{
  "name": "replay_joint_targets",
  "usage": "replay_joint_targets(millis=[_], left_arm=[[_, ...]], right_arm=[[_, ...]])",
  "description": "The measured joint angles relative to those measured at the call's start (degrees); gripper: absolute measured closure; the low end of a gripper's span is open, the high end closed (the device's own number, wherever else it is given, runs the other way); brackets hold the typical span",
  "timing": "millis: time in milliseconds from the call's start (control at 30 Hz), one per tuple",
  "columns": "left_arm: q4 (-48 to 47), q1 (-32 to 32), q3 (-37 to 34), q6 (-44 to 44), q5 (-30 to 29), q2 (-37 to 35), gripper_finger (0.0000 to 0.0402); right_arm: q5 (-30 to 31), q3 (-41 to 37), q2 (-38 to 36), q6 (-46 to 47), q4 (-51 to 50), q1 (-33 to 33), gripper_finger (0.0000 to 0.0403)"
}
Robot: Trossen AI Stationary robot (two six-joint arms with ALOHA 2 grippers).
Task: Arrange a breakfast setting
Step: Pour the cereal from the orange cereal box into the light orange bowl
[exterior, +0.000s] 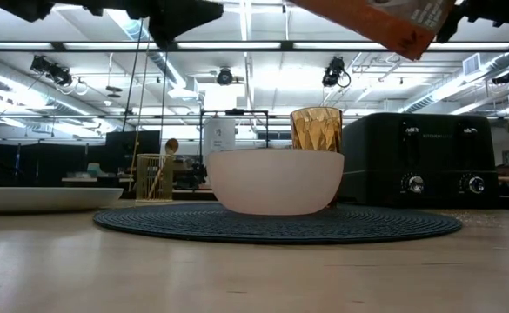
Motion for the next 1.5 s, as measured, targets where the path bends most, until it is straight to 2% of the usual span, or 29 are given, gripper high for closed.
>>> replay_joint_targets(millis=[300,533,733,1000,1367,1500], left_arm=[[-15.29,-0.88,0.0,-0.61,-6.39,-8.19,0.0091],[-19.89,2.81,-0.02,-1.9,-4.96,-11.36,0.0091],[-20.3,4.68,-0.01,-2.26,-3.3,-11.38,0.0091],[-21.42,4.76,-0.01,-6.03,-3.24,-11.38,0.0091],[-18.8,4.67,0.0,-17.0,-4.17,-11.37,0.0091],[-16.31,4.6,0.0,-20.41,-5.81,-10.82,0.0091]], right_arm=[[-1.92,-0.11,-10.68,-1.99,-9.39,-0.14,0.0107],[-1.47,-5.61,-18.62,-1.48,-11.85,0.59,0.0107],[-1.65,-8.28,-22.72,-2.25,-16.61,5.35,0.0108],[-1.75,-7.69,-22.83,-4.04,-20.13,16.03,0.0108],[-1.88,-7.69,-22.81,-7.15,-21.76,39.05,0.0108],[-0.85,-7.69,-22.84,-8.44,-21.78,42.29,0.0108]])
